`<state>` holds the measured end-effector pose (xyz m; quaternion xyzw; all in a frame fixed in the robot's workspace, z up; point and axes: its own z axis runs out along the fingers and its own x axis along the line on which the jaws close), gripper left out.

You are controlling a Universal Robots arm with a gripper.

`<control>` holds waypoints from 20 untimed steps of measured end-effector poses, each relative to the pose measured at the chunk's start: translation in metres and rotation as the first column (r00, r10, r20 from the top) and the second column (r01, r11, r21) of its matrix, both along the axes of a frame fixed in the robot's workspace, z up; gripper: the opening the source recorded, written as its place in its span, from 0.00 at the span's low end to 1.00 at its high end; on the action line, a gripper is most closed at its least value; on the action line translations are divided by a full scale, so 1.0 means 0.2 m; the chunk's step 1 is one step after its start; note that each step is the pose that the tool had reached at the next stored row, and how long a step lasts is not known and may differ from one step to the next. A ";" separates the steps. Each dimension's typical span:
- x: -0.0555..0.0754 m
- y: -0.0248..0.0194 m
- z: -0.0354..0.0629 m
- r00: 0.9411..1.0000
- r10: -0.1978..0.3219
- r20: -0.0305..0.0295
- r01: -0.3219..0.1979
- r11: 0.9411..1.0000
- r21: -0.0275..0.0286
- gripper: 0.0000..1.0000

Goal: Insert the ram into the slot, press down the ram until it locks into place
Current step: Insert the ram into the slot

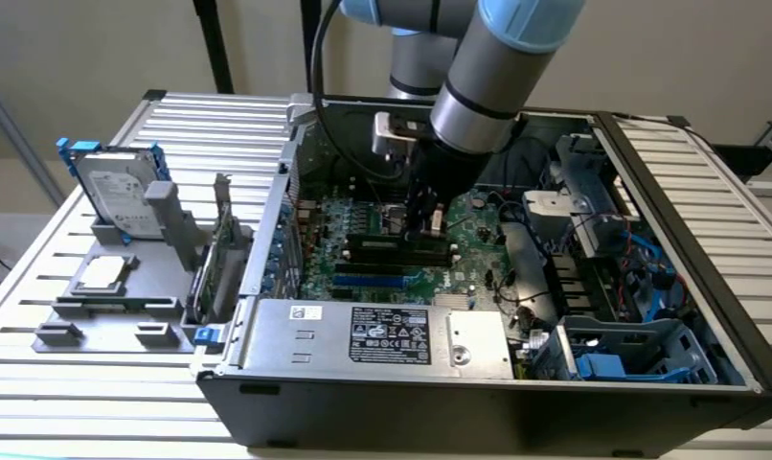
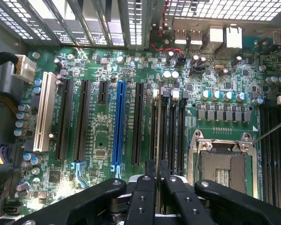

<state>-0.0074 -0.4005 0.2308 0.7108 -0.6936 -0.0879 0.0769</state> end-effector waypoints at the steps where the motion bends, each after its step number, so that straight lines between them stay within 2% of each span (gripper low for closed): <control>1: 0.00 0.000 -0.003 1.000 0.000 0.000 0.000 1.000 0.000 0.13; 20: 0.03 0.000 -0.027 1.000 -0.012 -0.001 0.012 1.000 -0.002 0.13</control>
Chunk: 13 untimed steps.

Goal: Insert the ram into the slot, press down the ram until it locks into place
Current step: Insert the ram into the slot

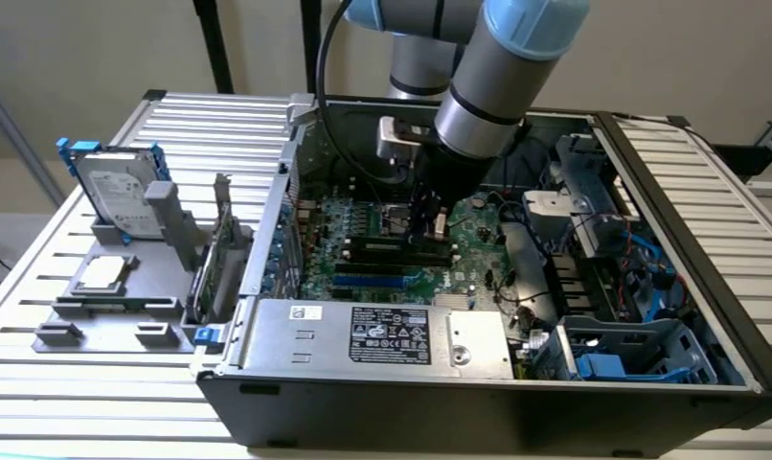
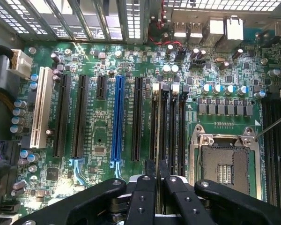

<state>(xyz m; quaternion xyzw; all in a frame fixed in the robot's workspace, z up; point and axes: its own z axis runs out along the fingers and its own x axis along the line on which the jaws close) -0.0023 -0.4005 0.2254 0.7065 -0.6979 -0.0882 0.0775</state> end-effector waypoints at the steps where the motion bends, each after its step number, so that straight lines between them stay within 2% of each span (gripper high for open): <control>1: 0.00 0.000 -0.001 1.000 0.000 0.000 0.000 1.000 -0.001 0.13; 6: 0.00 0.000 -0.009 1.000 0.000 0.000 0.000 1.000 -0.004 0.13; 13: 0.01 0.000 -0.013 1.000 0.000 0.000 0.000 1.000 -0.005 0.13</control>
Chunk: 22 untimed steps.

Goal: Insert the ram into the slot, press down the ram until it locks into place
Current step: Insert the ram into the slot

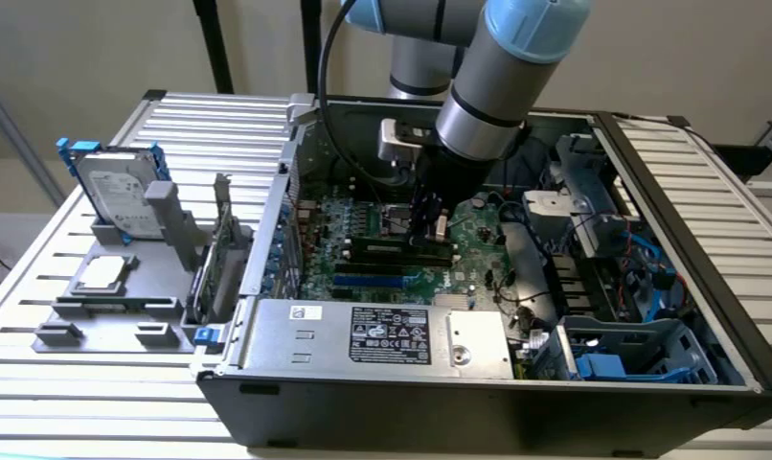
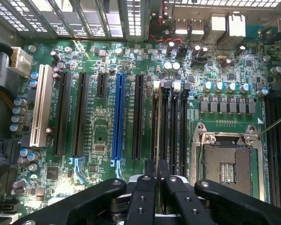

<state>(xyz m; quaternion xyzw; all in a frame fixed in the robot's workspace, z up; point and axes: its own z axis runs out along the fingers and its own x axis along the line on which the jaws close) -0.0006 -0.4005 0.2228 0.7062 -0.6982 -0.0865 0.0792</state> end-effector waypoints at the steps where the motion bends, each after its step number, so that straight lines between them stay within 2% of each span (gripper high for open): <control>1: 0.00 0.000 0.000 1.000 0.000 0.000 0.000 1.000 0.000 0.13; 13: 0.00 0.000 -0.008 1.000 0.000 0.000 0.000 1.000 -0.001 0.13; 22: 0.00 0.000 -0.011 1.000 0.000 0.000 0.000 1.000 -0.005 0.13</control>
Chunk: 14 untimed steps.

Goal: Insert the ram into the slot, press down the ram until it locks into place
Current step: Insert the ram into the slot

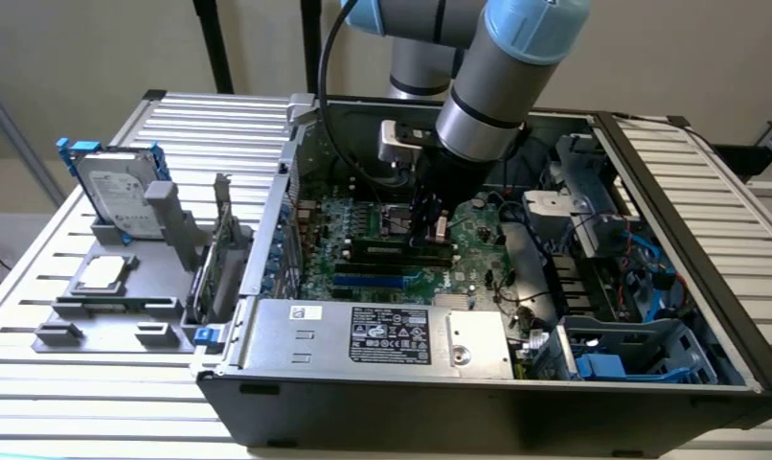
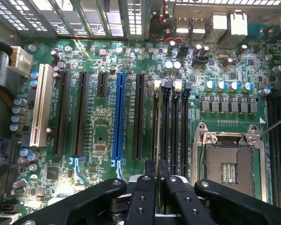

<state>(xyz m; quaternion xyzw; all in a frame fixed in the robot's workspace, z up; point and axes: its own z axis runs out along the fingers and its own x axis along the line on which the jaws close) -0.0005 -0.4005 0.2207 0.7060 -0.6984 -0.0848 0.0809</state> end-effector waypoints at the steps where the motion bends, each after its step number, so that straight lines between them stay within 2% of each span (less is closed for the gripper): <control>1: 0.00 0.000 0.000 1.000 0.000 0.000 0.000 1.000 -0.001 0.13; 14: 0.00 0.000 -0.004 1.000 0.001 0.000 -0.001 1.000 -0.007 0.13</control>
